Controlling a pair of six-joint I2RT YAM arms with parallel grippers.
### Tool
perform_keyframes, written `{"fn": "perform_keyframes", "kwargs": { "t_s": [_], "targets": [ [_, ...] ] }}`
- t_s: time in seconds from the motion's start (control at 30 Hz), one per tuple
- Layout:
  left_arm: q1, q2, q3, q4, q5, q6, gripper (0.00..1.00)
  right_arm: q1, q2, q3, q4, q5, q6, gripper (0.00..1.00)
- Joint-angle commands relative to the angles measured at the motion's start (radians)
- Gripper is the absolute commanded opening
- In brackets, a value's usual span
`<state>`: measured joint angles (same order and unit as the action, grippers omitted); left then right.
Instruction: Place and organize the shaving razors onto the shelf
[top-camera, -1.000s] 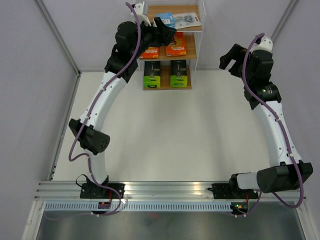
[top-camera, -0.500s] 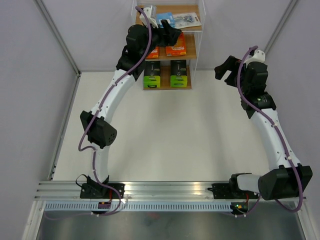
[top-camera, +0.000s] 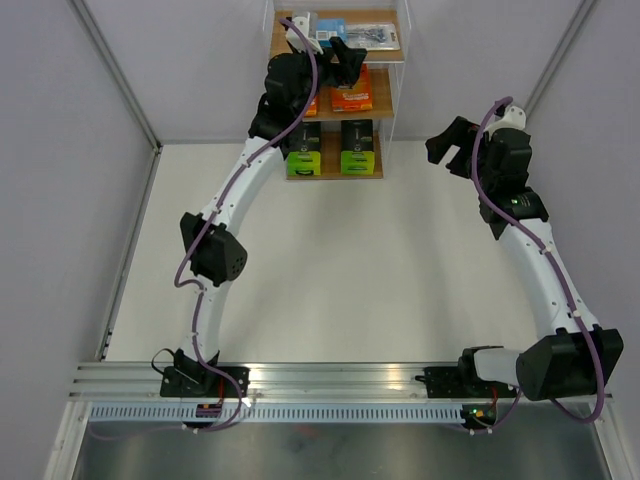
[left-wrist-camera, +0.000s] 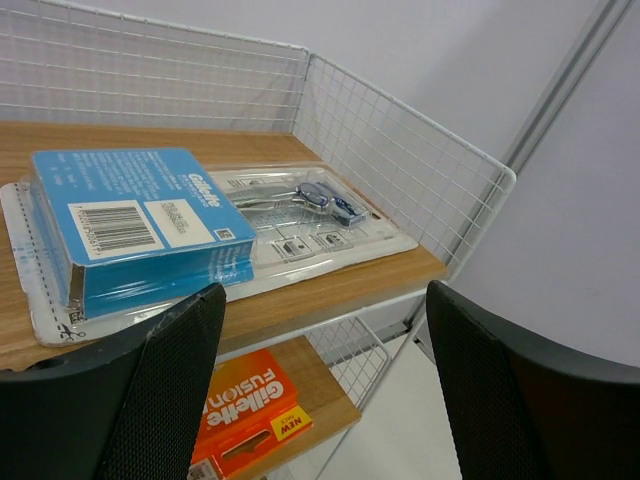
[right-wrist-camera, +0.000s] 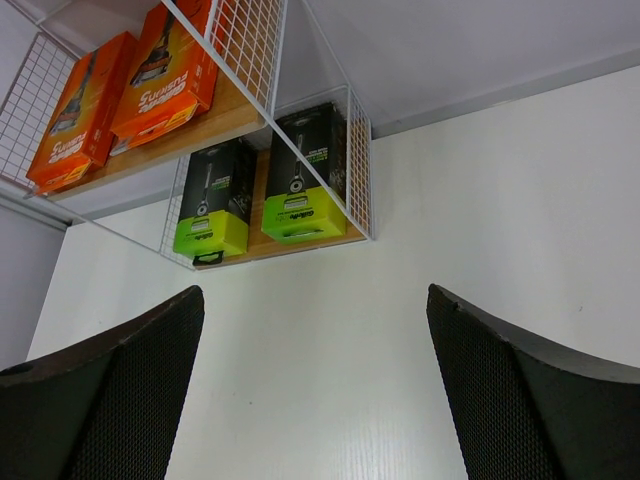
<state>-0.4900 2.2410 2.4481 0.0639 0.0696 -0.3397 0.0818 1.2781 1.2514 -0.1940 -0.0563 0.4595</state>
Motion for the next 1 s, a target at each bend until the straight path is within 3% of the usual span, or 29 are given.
{"fn": "perform_keyframes", "kwargs": {
  "t_s": [0.0,0.4,0.6,0.87,0.97],
  "targets": [
    [0.01,0.02,0.046,0.069,-0.047,0.051,0.86,-0.005,0.001,0.006,0.036,-0.011,0.011,0.97],
    [0.054,0.072,0.092,0.172,-0.08,0.015,0.89,-0.004,0.055,0.031,0.034,-0.04,0.008,0.97],
    [0.053,-0.076,0.022,0.137,0.012,0.022,0.89,-0.004,0.056,0.074,0.004,-0.063,-0.002,0.98],
    [0.051,-0.561,-0.492,0.039,0.053,0.025,0.98,-0.002,-0.063,-0.006,0.001,-0.065,-0.012,0.98],
    [0.053,-0.734,-0.65,-0.099,0.061,0.004,1.0,-0.004,-0.17,-0.072,-0.007,-0.062,-0.048,0.98]
  ]
}}
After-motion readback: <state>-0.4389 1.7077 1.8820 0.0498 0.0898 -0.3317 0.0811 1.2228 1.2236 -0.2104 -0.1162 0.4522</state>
